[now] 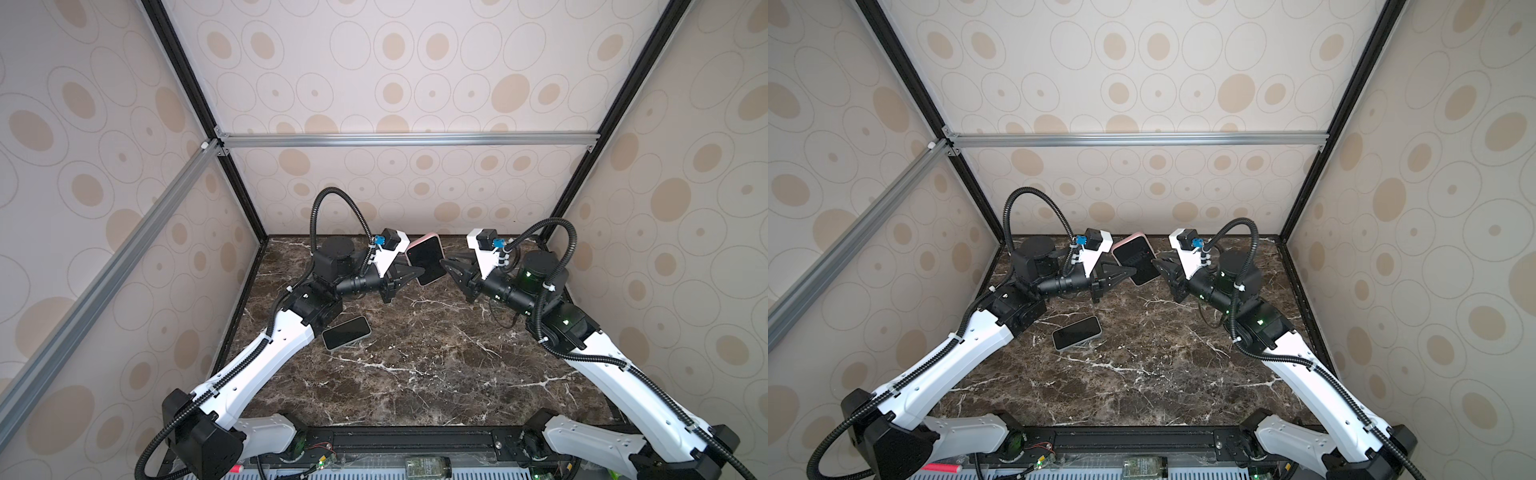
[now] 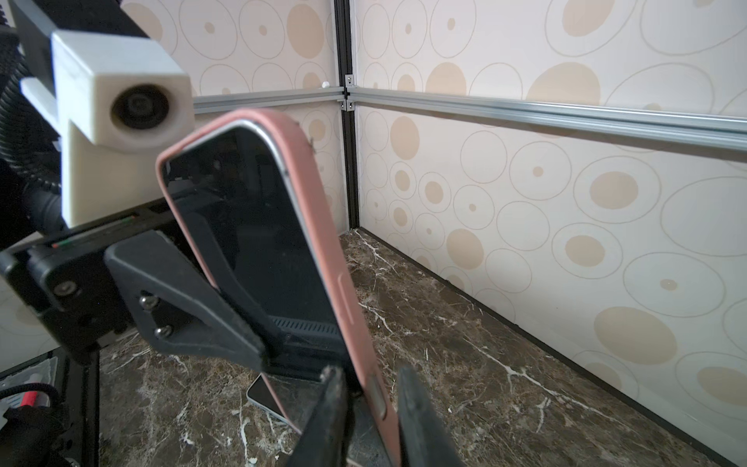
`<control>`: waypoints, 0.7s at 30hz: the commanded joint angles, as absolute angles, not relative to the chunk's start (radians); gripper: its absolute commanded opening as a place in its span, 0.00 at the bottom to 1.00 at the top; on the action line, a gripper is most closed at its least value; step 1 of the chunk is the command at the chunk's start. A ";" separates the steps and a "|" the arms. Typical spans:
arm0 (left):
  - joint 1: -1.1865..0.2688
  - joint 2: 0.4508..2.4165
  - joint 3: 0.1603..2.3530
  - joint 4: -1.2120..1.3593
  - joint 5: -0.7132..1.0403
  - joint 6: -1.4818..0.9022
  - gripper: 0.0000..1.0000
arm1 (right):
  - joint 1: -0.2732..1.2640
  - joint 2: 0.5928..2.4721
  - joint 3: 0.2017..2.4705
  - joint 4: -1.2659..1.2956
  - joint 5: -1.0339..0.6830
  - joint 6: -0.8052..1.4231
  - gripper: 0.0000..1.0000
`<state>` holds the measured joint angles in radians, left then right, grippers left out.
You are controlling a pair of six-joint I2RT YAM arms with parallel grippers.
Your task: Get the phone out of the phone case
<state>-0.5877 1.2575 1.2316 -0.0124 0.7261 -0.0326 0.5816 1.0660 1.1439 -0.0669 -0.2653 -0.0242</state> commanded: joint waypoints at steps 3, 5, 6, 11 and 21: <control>-0.585 1.235 1.239 0.097 0.828 -0.063 0.00 | 0.581 1.075 1.166 -0.055 -0.201 -0.025 0.21; -0.589 1.236 1.239 0.098 0.845 -0.067 0.00 | 0.581 1.074 1.164 -0.049 -0.159 -0.016 0.19; -0.593 1.238 1.239 0.098 0.857 -0.070 0.00 | 0.581 1.077 1.161 -0.045 -0.141 -0.012 0.18; -0.616 1.252 1.248 0.064 0.892 -0.052 0.00 | 0.583 1.098 1.170 -0.040 -0.108 -0.011 0.17; -0.637 1.267 1.269 0.011 0.919 -0.005 0.00 | 0.589 1.115 1.171 -0.039 -0.049 -0.016 0.15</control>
<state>-0.5846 1.2827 1.2213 0.0082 0.7311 -0.0509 0.5964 1.0935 1.1446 -0.0700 -0.1501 -0.0147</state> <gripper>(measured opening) 0.113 0.155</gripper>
